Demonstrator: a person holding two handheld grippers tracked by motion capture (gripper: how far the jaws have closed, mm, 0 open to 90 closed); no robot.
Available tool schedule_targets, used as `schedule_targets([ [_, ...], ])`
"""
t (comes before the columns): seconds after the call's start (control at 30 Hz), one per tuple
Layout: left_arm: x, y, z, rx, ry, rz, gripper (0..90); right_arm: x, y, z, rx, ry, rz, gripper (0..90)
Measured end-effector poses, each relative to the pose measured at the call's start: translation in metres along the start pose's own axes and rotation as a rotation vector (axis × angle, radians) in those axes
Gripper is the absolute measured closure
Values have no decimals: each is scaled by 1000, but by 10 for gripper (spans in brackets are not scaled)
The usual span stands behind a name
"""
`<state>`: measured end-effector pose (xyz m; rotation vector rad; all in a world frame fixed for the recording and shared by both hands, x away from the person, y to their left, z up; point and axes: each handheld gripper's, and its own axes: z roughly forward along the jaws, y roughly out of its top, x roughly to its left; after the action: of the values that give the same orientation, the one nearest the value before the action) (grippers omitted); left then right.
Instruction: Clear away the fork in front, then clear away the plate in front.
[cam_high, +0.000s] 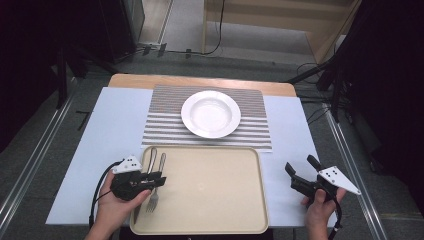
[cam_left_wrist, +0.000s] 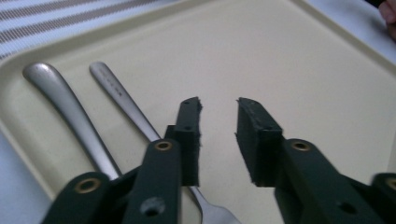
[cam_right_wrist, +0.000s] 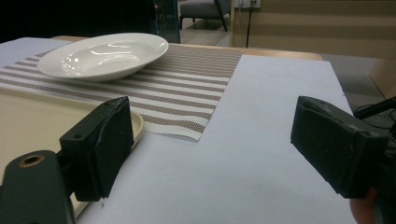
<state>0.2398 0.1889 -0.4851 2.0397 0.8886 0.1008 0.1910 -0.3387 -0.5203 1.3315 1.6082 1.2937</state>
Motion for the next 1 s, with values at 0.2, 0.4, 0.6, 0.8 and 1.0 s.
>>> schedule_targets([
  [0.2,-1,5,-2,-46,-20,1,477,0,-3,-2,-6,-2,17,138],
  [0.4,4,12,-5,-98,-34,-37,185,3,-5,1,0,4,-8,139],
  [0.6,8,19,-9,-138,-70,-33,0,2,-6,-1,-11,3,8,138],
  [0.8,12,28,-11,-148,-39,-30,0,4,-7,1,-18,1,5,139],
  [1.0,21,39,-10,-169,-43,-40,0,4,-8,3,-5,5,-1,140],
])
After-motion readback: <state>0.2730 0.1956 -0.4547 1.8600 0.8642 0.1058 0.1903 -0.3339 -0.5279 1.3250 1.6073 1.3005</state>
